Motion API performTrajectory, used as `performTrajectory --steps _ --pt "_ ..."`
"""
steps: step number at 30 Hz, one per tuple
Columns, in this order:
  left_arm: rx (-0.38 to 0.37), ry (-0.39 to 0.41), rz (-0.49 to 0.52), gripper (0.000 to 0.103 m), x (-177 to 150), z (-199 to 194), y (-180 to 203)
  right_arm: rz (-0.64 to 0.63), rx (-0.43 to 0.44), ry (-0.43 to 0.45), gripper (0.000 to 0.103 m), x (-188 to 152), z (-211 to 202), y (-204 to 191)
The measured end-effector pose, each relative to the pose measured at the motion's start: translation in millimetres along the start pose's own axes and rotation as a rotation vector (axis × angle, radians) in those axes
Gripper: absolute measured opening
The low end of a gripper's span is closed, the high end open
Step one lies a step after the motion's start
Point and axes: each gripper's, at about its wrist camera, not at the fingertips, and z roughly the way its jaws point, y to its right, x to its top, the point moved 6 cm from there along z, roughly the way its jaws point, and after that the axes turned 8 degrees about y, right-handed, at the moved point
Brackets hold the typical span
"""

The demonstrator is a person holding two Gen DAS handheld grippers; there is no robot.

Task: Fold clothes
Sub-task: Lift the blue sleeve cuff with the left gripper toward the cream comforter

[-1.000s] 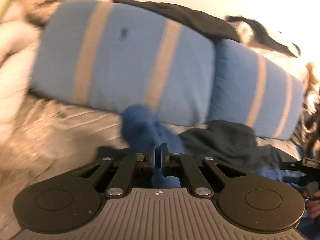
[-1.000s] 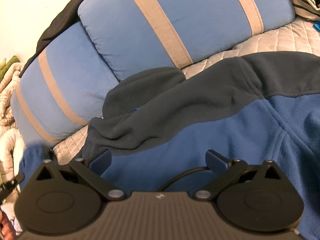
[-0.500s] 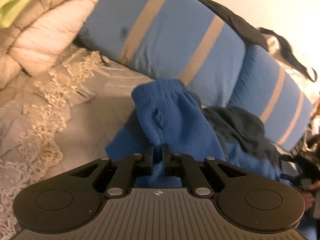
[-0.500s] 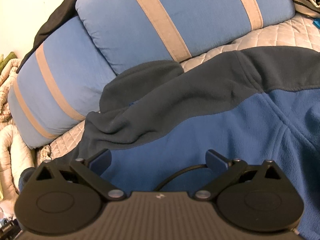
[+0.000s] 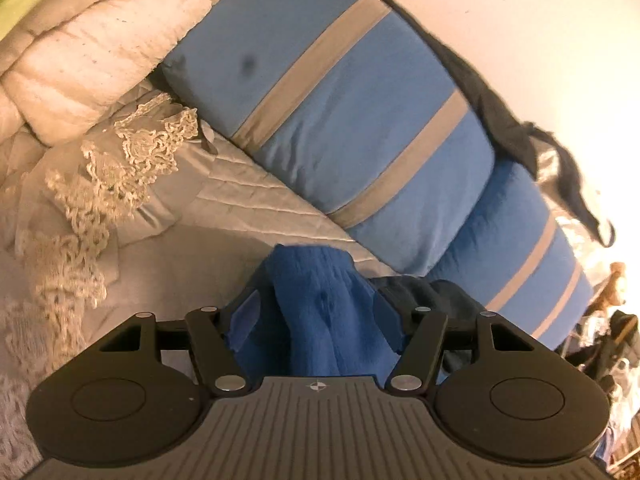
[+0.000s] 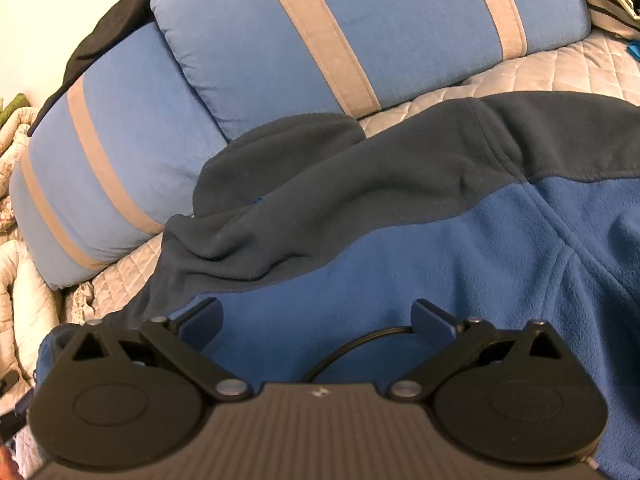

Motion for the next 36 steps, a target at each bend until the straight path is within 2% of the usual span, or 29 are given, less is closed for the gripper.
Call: performTrajectory --steps 4,9,12,14,16,18,23,27,31,34,36 --pt "0.106 -0.064 0.083 0.060 14 13 15 -0.087 -0.001 -0.004 0.103 -3 1 -10" --pt "0.198 -0.125 0.182 0.052 18 24 37 -0.382 0.002 -0.051 0.103 -25 7 -43" --pt "0.254 -0.171 0.184 0.050 15 33 37 -0.488 0.019 -0.071 0.103 -39 8 -55" --pt "0.286 -0.197 0.165 0.046 12 38 34 -0.494 0.034 -0.077 0.103 -42 8 -57" --pt "0.291 -0.211 0.144 0.031 10 42 31 -0.476 0.035 -0.079 0.103 -40 8 -56" --pt "0.291 -0.215 0.137 0.024 10 43 30 -0.458 0.032 -0.079 0.103 -38 8 -54" --pt "0.283 -0.197 0.136 0.015 15 35 37 -0.448 0.039 -0.084 0.103 -39 9 -55" --pt "0.290 -0.111 0.149 0.012 32 13 43 -0.477 0.055 -0.088 0.103 -44 9 -59" --pt "0.310 0.061 0.197 0.011 67 -37 44 -0.502 0.087 -0.084 0.103 -47 7 -64" --pt "0.335 0.243 0.214 0.011 96 -92 35 -0.510 0.090 -0.070 0.103 -46 4 -65" --pt "0.405 0.402 0.232 0.011 109 -138 19 -0.508 0.101 -0.038 0.103 -43 -2 -67"
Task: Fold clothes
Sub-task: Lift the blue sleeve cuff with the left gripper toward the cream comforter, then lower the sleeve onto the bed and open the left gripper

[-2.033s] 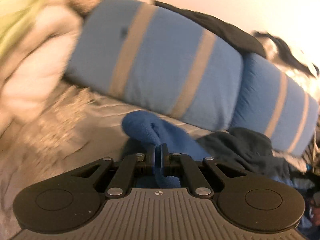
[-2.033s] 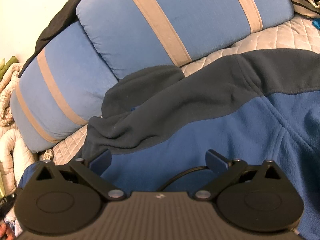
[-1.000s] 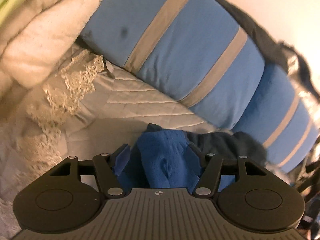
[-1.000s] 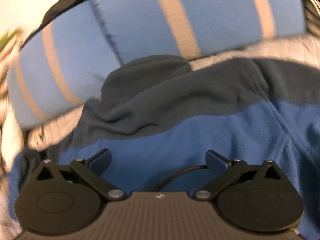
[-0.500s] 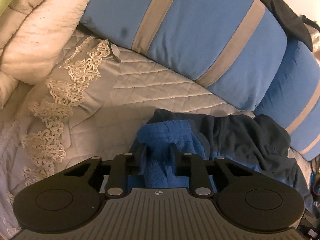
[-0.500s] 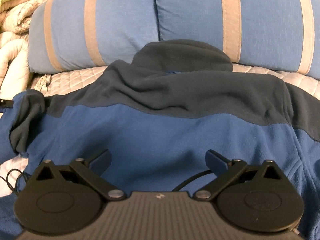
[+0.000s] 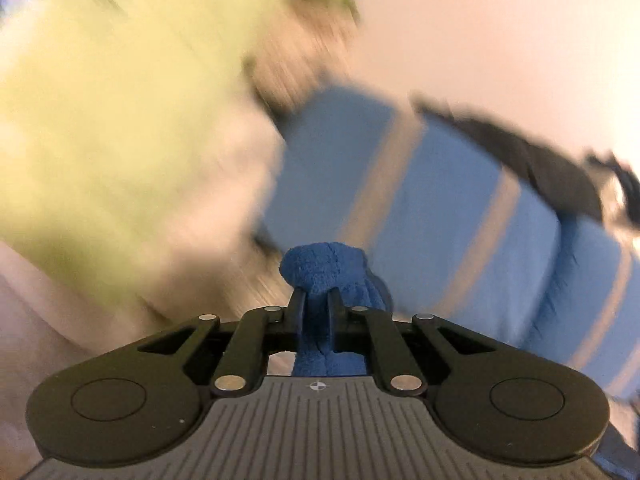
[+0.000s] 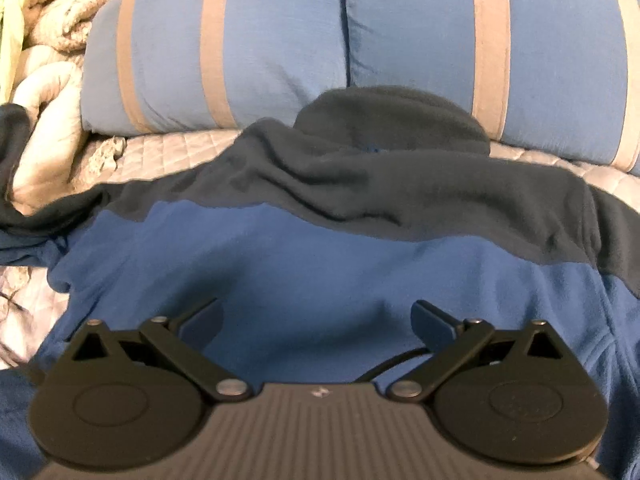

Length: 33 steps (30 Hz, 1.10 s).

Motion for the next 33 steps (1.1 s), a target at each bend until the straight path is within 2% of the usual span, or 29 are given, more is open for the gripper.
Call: performTrajectory --steps 3,6,10,14,18,19,21,23,28,30,33 --pt "0.138 0.134 -0.122 0.011 4 -31 -70 -0.004 0.044 0.084 0.103 9 -13 -5" --pt "0.274 0.174 -0.246 0.010 -36 -41 -144 -0.026 0.087 0.172 0.103 19 -25 -13" --pt "0.391 0.091 -0.507 0.010 -120 -32 -214 -0.108 0.057 0.234 0.103 24 -31 -24" --pt "0.479 0.025 -0.644 0.010 -186 -31 -242 -0.117 0.034 0.224 0.103 25 -28 -24" --pt "0.489 0.017 -0.706 0.016 -207 -38 -250 -0.094 0.028 0.222 0.103 24 -28 -22" --pt "0.492 0.016 -0.703 0.025 -208 -39 -249 -0.091 0.024 0.225 0.103 24 -29 -21" --pt "0.504 0.029 -0.702 0.035 -203 -46 -254 -0.079 0.018 0.232 0.103 23 -30 -19" --pt "0.510 0.049 -0.701 0.039 -196 -54 -257 -0.059 0.014 0.247 0.103 24 -33 -15" --pt "0.419 0.069 -0.625 0.049 -168 -59 -236 -0.015 0.006 0.260 0.103 26 -33 -8" --pt "0.357 0.059 -0.580 0.052 -157 -57 -220 0.011 0.001 0.250 0.103 26 -32 -4" --pt "0.265 0.003 -0.513 0.055 -156 -54 -190 0.038 -0.009 0.247 0.103 26 -33 3"
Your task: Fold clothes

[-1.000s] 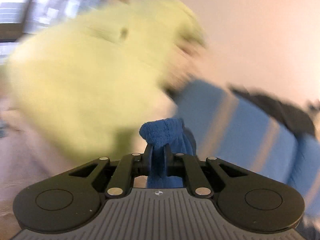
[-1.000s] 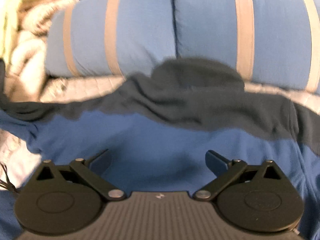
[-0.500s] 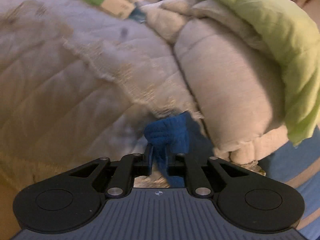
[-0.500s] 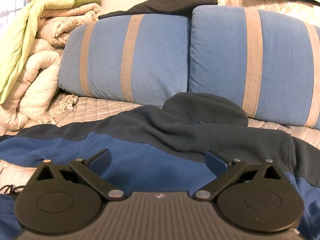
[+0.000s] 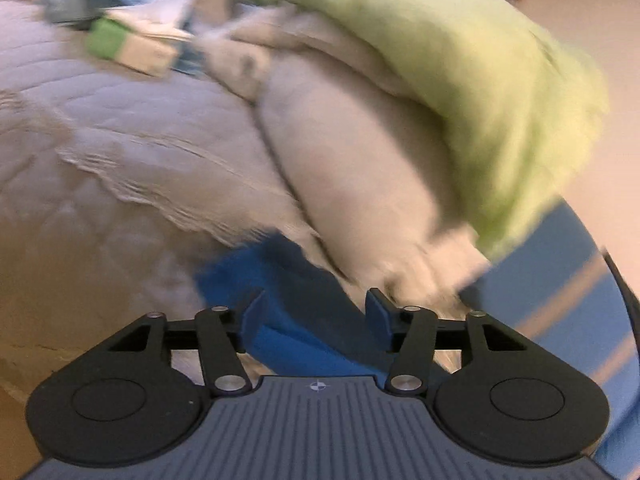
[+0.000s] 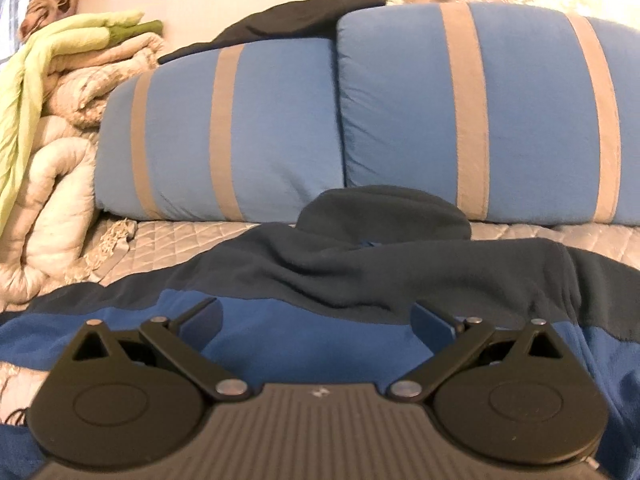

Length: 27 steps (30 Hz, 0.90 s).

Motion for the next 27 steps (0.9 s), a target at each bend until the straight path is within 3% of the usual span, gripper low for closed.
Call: performTrajectory --steps 4,11,14,16,18,27 --pt "-0.044 -0.122 0.092 0.055 -31 6 24 0.022 -0.013 -0.014 0.103 -1 2 4" --pt "0.001 -0.264 0.070 0.054 -68 35 29 0.017 -0.012 -0.018 0.103 -3 1 3" --pt "0.023 -0.280 0.079 0.043 -76 43 29 0.024 -0.014 -0.017 0.103 -2 0 4" --pt "0.037 -0.285 0.097 0.016 -81 47 29 0.035 -0.019 -0.021 0.103 -2 1 6" --pt "0.043 -0.288 0.109 0.010 -84 48 30 0.051 -0.025 -0.025 0.103 -2 2 8" --pt "0.040 -0.300 0.226 0.009 -88 16 36 0.098 -0.037 -0.038 0.103 -1 3 17"
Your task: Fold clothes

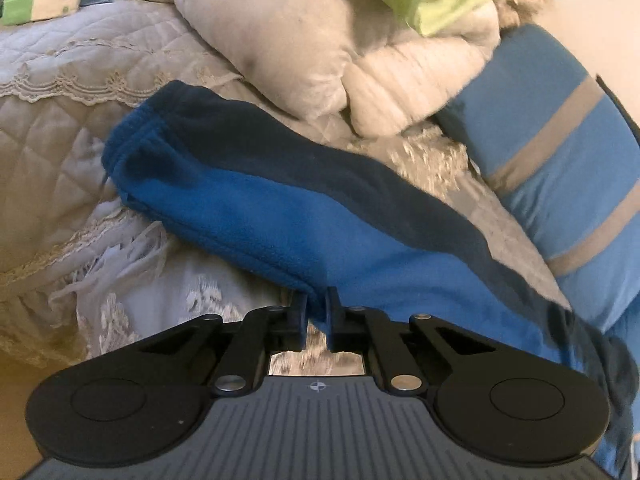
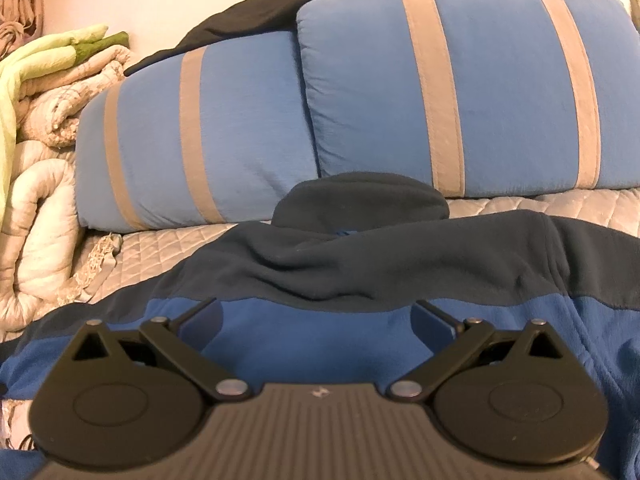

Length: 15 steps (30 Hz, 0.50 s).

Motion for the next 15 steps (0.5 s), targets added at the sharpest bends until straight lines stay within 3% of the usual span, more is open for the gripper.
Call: performTrajectory --steps 3,6,10,13,15 --pt "0.036 -0.006 0.034 0.017 -1 -7 1 -0.001 -0.001 -0.002 0.103 0 0 0" --pt "0.066 -0.002 0.051 0.034 0 -15 14 -0.005 -0.002 -0.004 0.103 0 0 -1" --pt "-0.119 0.017 0.178 0.049 -4 -20 63 -0.018 0.000 -0.013 0.103 -2 1 -3" --pt "-0.234 0.018 0.318 0.051 -11 -13 104 -0.022 -0.002 -0.017 0.103 -4 2 -3" --pt "-0.294 -0.029 0.388 0.051 -19 0 127 -0.017 -0.002 -0.021 0.103 -4 2 -2"
